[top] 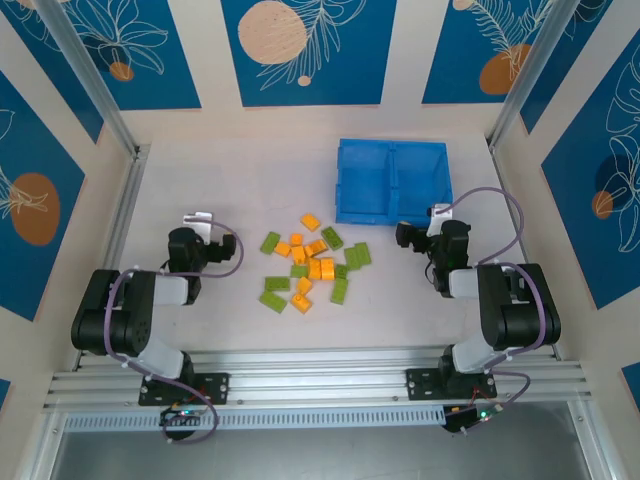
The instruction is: Sort the legos into containers by color
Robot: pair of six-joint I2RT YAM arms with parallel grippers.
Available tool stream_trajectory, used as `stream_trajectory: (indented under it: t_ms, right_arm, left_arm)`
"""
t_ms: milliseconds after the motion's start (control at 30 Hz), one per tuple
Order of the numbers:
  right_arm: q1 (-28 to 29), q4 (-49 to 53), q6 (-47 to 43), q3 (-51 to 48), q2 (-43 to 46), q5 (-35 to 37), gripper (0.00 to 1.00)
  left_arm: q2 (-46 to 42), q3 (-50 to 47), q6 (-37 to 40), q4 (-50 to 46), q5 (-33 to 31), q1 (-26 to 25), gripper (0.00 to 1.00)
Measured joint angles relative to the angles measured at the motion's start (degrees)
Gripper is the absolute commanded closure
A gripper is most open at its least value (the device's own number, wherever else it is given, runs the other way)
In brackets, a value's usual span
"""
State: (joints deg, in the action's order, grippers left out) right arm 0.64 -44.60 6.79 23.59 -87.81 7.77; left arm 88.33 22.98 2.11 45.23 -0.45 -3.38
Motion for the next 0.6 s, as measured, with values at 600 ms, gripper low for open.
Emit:
stream_trajectory:
  t_ms: [600]
  right_arm:
    - [0.63, 1.99, -0.04, 0.04, 1.38, 0.87, 0.01]
  left_arm:
    - [0.00, 0.00, 0.00, 0.00, 0.00, 0.00, 0.00]
